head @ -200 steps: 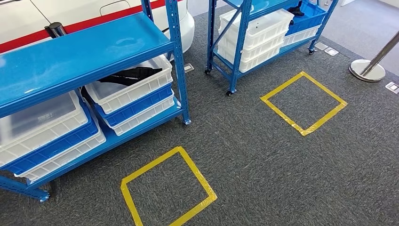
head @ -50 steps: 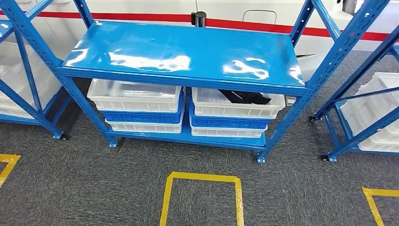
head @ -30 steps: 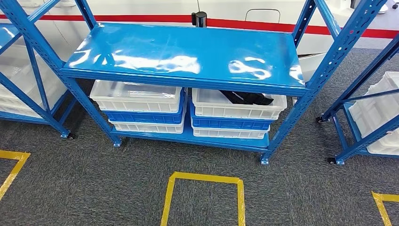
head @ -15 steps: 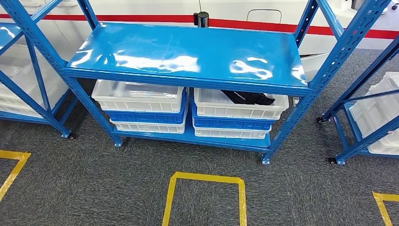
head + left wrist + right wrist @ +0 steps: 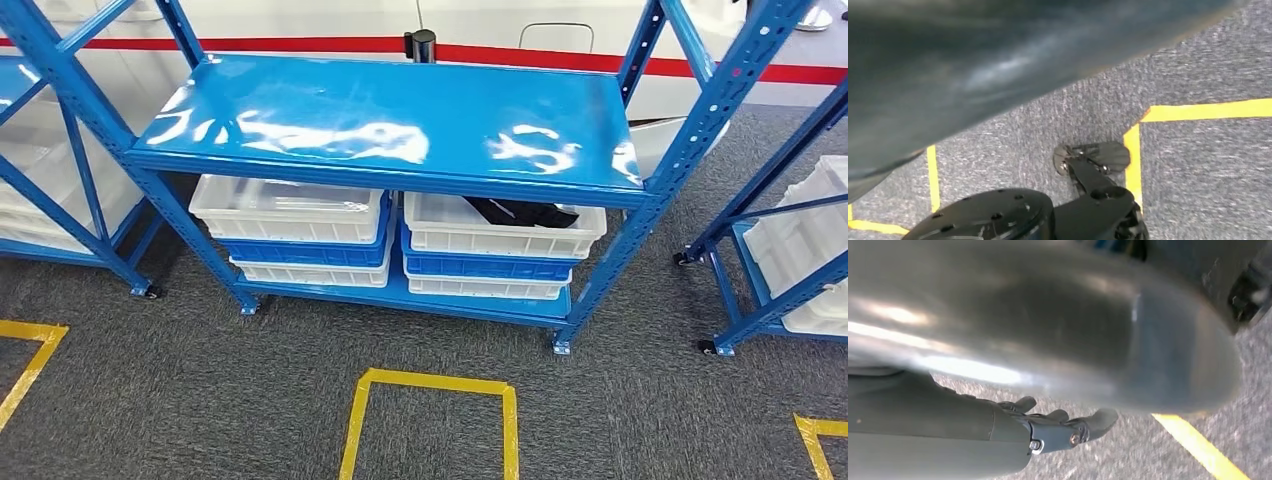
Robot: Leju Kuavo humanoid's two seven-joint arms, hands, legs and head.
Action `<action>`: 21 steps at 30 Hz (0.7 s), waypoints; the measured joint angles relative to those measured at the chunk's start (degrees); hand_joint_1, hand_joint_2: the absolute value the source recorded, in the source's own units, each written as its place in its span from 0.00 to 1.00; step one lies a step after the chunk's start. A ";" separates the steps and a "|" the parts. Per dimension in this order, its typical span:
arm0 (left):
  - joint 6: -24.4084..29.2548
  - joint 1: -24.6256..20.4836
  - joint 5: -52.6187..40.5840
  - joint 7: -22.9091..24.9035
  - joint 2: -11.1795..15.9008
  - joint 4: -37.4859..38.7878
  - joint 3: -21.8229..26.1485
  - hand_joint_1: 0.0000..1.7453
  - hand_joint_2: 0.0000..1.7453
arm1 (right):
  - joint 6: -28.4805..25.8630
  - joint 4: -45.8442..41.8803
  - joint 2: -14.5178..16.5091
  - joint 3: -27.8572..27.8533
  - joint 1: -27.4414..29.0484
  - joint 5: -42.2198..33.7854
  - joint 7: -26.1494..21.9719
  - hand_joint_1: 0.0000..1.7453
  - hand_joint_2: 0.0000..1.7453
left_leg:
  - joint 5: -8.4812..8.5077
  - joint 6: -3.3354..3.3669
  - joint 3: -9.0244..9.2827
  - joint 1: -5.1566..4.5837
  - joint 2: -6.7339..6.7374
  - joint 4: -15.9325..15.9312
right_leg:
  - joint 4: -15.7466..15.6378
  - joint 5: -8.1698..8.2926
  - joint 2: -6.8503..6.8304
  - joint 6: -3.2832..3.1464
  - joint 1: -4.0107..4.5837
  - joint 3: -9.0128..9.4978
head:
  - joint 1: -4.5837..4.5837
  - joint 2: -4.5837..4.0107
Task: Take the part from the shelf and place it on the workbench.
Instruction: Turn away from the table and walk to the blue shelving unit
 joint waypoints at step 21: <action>0.02 -0.07 0.03 0.11 -0.26 0.04 0.04 0.00 0.00 | 0.10 0.00 -0.01 -0.02 0.28 0.09 0.01 0.00 0.00 | 0.64 3.33 -2.02 -1.76 3.25 1.60 | 5.12 -4.74 -1.70 -2.82 2.51 0.02 | 0.03 0.00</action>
